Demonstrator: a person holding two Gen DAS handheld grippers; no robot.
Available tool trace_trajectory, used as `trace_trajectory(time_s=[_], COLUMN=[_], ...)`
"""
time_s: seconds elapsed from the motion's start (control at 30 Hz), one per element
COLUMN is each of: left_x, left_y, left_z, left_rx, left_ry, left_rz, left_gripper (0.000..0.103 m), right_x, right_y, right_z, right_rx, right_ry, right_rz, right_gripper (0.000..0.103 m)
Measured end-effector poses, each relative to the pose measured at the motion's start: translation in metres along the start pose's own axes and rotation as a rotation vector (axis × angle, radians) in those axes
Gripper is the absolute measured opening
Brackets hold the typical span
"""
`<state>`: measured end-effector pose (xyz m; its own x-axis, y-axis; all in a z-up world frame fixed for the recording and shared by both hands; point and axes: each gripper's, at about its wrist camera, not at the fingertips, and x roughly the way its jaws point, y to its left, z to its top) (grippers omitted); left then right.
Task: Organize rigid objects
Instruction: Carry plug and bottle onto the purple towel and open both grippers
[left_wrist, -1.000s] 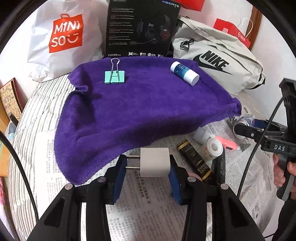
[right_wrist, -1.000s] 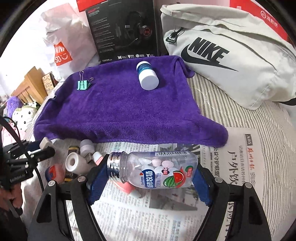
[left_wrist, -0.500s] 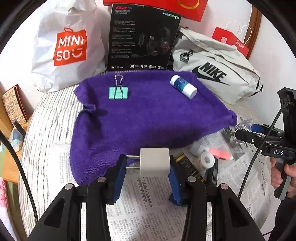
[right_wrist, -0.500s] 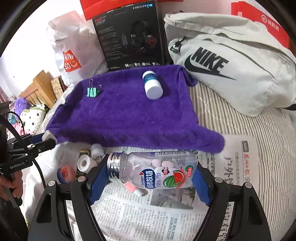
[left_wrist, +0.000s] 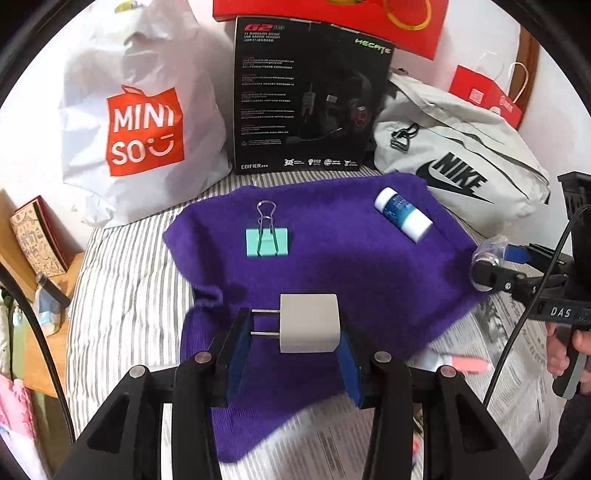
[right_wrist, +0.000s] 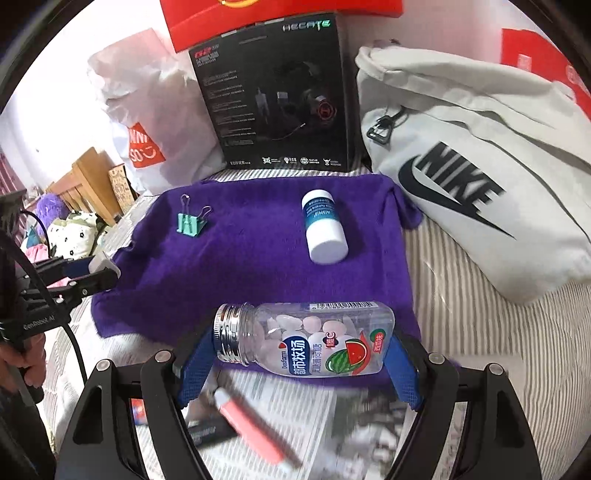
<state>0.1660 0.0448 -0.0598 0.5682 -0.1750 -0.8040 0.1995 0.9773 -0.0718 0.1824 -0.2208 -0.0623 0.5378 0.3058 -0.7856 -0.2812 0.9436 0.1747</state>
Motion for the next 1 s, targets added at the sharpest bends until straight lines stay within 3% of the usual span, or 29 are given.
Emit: trace_trajectory(time_s=[0.43,1.0], left_x=[0.061,0.095], left_y=[0.007,0.007], left_z=[0.034,0.033], left_rx=[-0.005,0.048], left_ry=[0.04,0.088], left_rz=[-0.012,0.04], left_gripper=[0.042,0.042], right_x=[0.065,0.087], right_y=[-0.007,-0.009], right_z=[0.021,0.03], right_rx=[-0.042,-0.063], right_ry=[0.09,0.106], right_rz=[-0.03,-0.035], right_gripper=[0.08,0.08])
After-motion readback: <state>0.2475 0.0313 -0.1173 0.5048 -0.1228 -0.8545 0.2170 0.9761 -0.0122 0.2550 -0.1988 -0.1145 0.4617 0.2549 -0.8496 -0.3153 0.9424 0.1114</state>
